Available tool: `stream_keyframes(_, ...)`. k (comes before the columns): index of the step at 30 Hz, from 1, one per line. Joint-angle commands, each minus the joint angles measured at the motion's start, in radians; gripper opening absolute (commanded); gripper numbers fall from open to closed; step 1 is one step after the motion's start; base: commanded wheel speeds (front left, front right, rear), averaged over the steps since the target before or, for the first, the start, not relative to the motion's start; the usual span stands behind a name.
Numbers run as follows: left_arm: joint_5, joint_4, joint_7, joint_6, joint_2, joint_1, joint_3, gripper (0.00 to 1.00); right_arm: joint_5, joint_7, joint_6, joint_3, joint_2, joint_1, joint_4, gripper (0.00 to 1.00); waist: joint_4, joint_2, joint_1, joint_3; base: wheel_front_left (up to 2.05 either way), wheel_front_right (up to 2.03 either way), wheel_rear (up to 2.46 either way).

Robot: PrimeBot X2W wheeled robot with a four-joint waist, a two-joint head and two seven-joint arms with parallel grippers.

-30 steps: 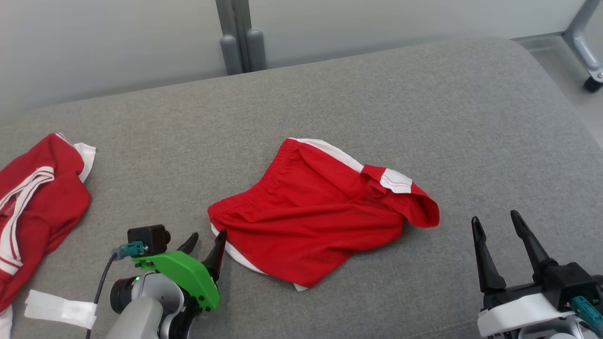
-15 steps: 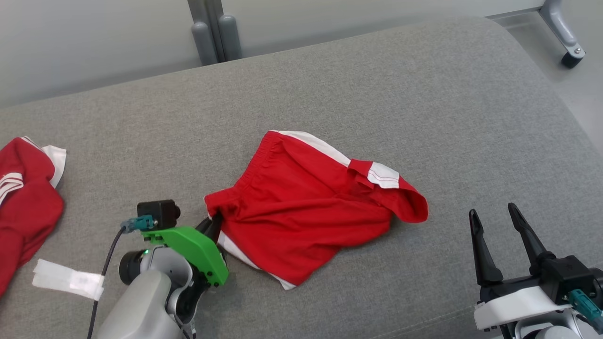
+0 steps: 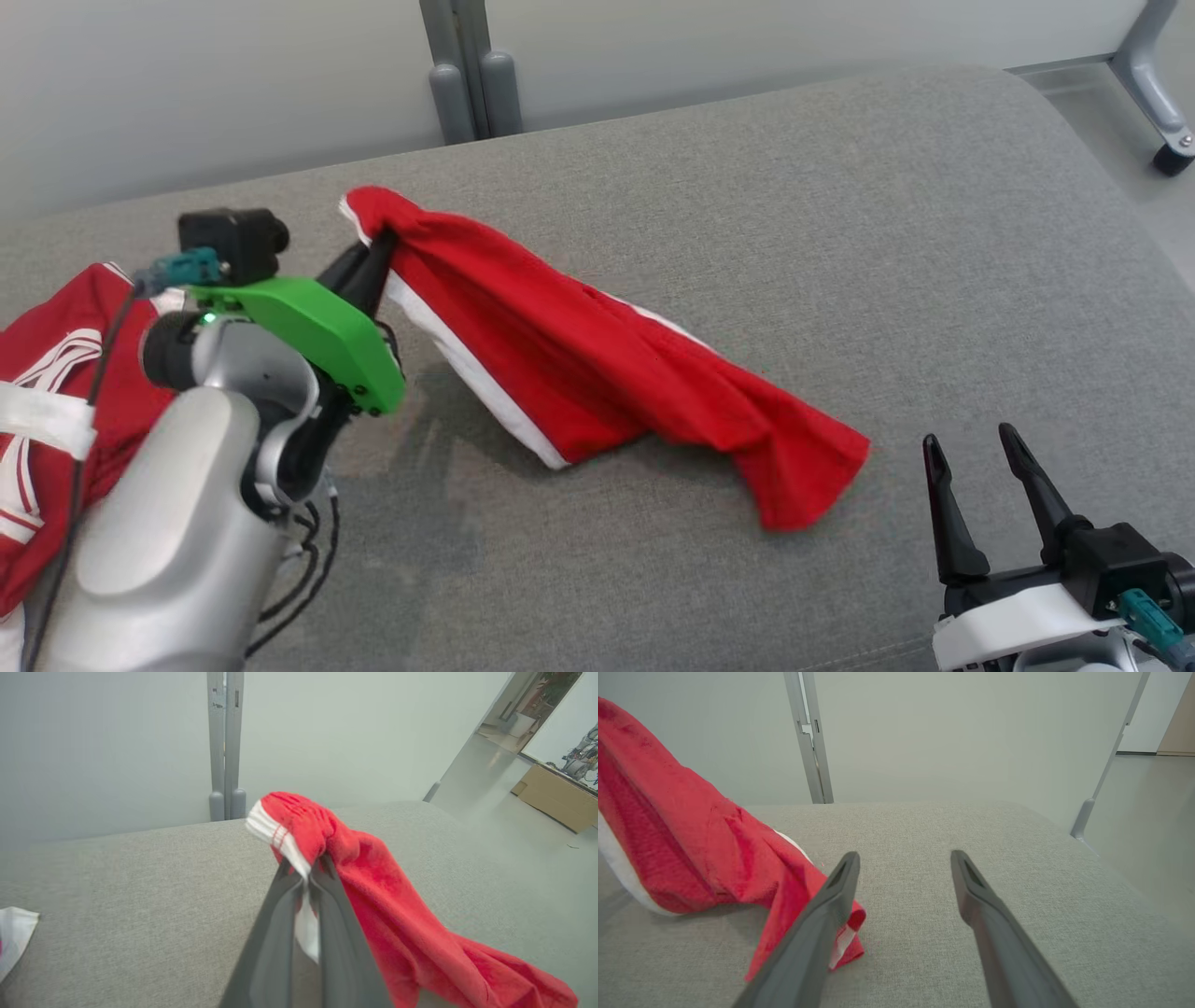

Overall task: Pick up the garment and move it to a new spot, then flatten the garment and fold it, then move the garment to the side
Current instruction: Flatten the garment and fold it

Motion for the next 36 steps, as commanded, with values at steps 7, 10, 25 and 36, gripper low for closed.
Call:
stream_keyframes(7, 0.063, -0.082, 0.062, 0.073, 0.080, -0.129, 0.027, 0.00, 0.009, -0.003, 0.000, -0.001, 0.009, -0.011, 0.005, 1.00, 0.018, 0.0000, 0.0000, -0.005, 0.00, 0.00, 0.00)
stream_keyframes(10, 0.090, -0.104, 0.086, 0.080, 0.068, -0.178, 0.002, 0.00, 0.008, -0.003, 0.000, 0.000, 0.010, -0.012, 0.006, 1.00, 0.021, 0.0000, 0.0000, -0.004, 0.00, 0.00, 0.00)
stream_keyframes(25, 0.114, 0.075, 0.057, 0.040, -0.212, -0.106, -0.284, 0.00, 0.016, -0.003, 0.000, 0.032, 0.010, -0.052, 0.011, 1.00, -0.052, 0.0000, 0.0000, 0.049, 0.00, 0.00, 0.00)
stream_keyframes(36, 0.048, 0.221, -0.052, 0.034, -0.237, -0.096, -0.520, 0.00, 0.023, -0.003, 0.000, 0.082, 0.016, -0.102, 0.026, 1.00, -0.158, 0.0000, 0.0000, 0.108, 0.00, 0.00, 0.00)
